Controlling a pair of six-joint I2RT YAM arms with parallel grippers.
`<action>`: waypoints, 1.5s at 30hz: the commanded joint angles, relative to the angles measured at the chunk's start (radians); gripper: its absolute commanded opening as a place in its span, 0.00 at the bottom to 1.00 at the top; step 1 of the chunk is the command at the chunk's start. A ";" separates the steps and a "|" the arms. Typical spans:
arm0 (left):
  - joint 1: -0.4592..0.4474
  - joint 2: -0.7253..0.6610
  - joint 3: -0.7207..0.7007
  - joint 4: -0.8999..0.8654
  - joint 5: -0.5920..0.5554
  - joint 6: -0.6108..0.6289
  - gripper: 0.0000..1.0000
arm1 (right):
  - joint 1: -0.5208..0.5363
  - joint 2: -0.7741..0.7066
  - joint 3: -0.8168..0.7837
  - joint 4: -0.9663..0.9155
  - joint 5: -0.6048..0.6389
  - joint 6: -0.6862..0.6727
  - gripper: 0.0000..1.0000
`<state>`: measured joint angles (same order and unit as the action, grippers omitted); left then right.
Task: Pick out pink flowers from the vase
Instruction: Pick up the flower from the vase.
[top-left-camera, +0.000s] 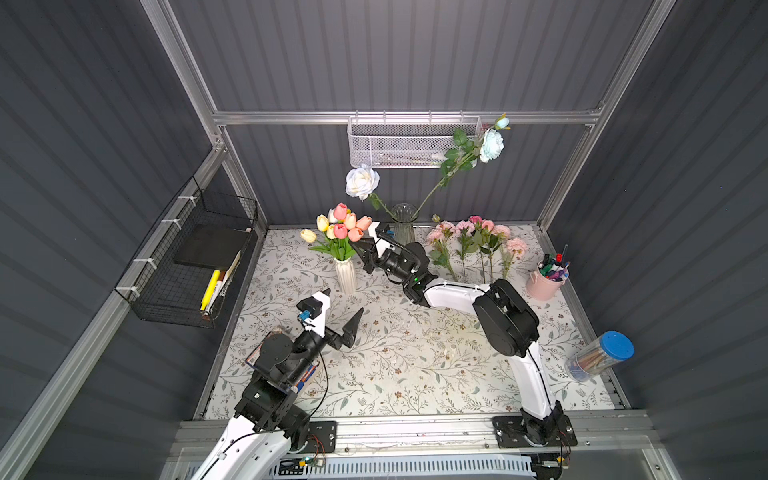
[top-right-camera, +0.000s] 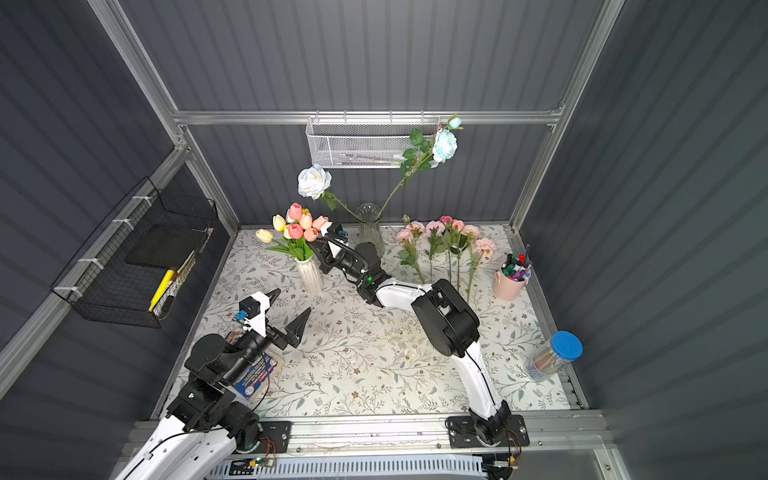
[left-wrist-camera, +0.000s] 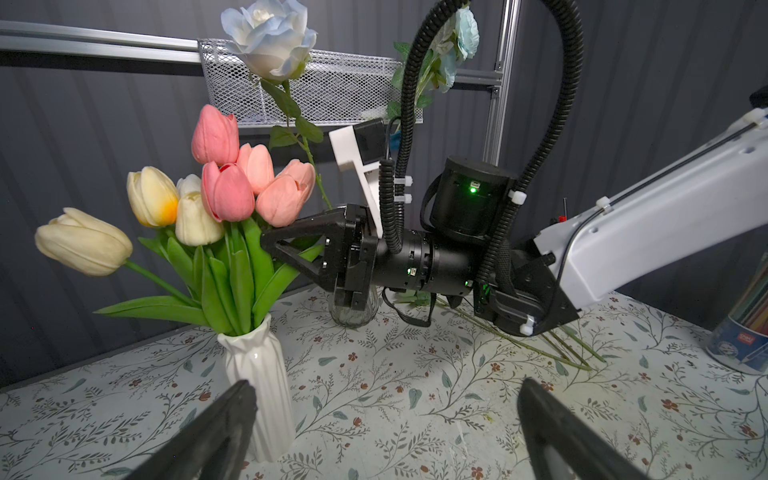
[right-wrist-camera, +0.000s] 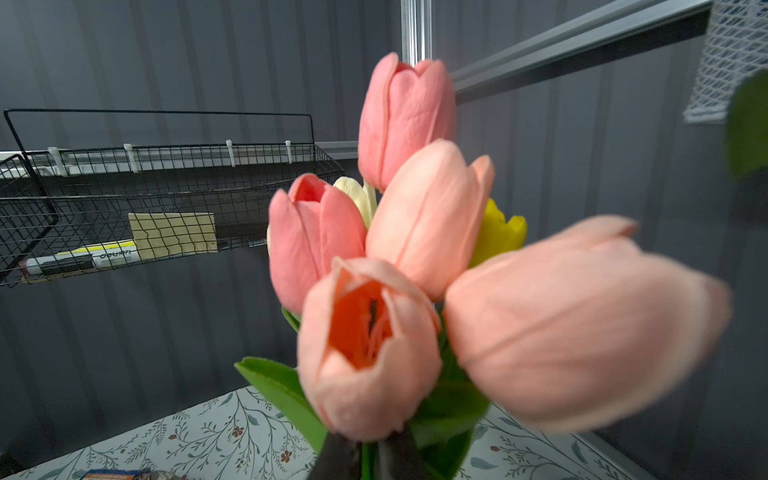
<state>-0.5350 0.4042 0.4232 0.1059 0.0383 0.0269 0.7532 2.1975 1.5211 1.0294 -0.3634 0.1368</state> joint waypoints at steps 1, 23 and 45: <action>0.001 -0.005 -0.012 0.017 0.013 0.015 0.99 | -0.003 -0.053 -0.008 0.045 -0.011 0.000 0.08; 0.001 -0.003 -0.011 0.012 0.021 0.014 0.99 | -0.003 -0.073 -0.008 0.037 -0.006 0.007 0.19; 0.001 -0.010 -0.009 0.011 0.023 0.013 0.99 | -0.005 -0.124 0.004 0.046 0.016 0.014 0.04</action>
<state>-0.5350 0.4038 0.4232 0.1055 0.0463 0.0269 0.7532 2.1147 1.5181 1.0412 -0.3519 0.1497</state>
